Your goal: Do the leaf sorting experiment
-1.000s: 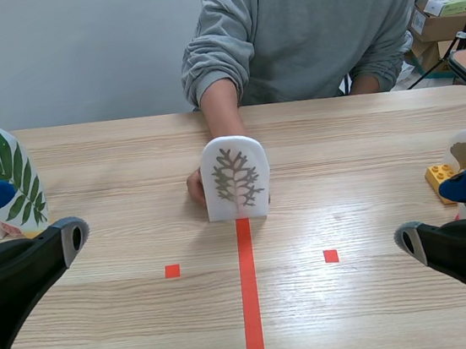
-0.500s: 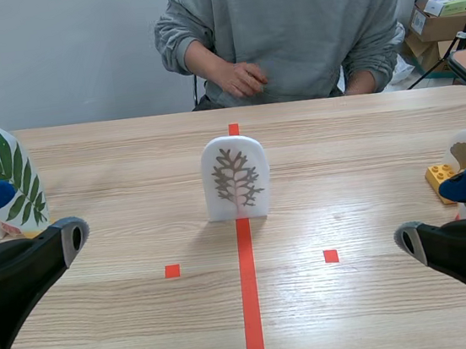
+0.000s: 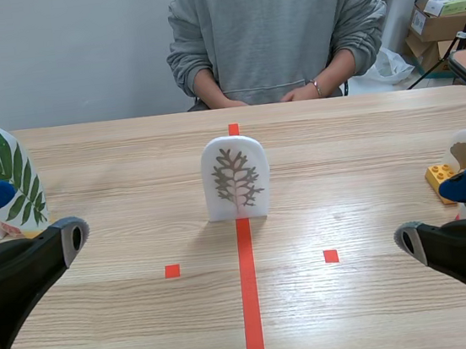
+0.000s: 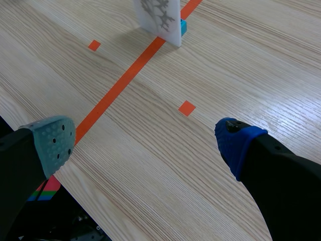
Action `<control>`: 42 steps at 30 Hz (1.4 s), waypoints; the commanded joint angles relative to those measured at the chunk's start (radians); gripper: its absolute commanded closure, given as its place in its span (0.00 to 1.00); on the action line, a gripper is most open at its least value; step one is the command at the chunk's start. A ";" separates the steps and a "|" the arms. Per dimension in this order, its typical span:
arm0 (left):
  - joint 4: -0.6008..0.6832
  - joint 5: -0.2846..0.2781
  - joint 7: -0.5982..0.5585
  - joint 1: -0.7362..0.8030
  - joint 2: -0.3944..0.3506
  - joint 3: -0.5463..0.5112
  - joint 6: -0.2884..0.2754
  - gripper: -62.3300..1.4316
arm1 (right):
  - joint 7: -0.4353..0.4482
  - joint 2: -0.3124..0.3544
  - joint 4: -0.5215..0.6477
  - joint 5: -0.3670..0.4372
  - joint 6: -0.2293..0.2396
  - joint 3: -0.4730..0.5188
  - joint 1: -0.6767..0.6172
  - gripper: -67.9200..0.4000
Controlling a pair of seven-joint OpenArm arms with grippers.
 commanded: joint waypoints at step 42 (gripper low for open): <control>-0.491 0.241 -0.099 -0.628 -0.133 0.522 -0.005 0.06 | 0.023 0.011 0.011 0.003 0.008 0.008 0.018 0.16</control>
